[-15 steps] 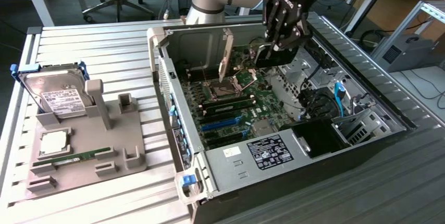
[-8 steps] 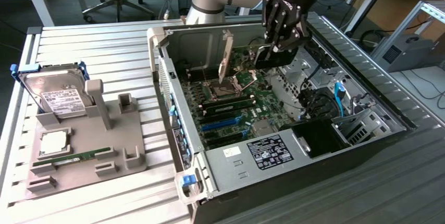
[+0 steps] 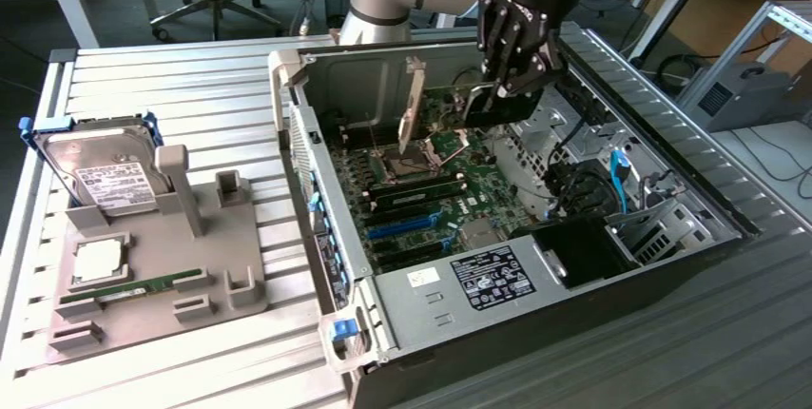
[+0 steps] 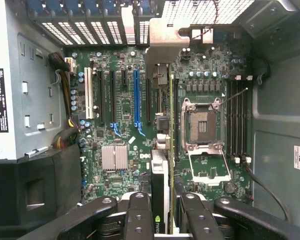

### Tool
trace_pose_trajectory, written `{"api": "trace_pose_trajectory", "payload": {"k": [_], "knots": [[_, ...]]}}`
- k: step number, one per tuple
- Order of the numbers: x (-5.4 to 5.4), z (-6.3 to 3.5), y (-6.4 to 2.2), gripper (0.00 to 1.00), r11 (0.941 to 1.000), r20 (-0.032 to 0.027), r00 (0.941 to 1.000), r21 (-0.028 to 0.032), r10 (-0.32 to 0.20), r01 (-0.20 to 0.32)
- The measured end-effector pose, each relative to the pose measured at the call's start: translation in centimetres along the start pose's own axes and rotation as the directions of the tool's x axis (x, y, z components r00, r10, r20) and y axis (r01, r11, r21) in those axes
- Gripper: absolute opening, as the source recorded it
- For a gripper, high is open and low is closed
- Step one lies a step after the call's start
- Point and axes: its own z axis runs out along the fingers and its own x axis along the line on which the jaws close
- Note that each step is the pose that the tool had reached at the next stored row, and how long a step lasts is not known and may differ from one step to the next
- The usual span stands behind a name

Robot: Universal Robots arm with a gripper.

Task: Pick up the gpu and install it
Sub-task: 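Insert the gpu into the slot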

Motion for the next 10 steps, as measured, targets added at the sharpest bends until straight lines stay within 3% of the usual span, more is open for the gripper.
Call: {"api": "trace_pose_trajectory", "payload": {"k": [10], "knots": [[0.01,0.39,0.00,0.27,1.0000,0.0000,1.0000,0.0001,0.000,0.000]]}}
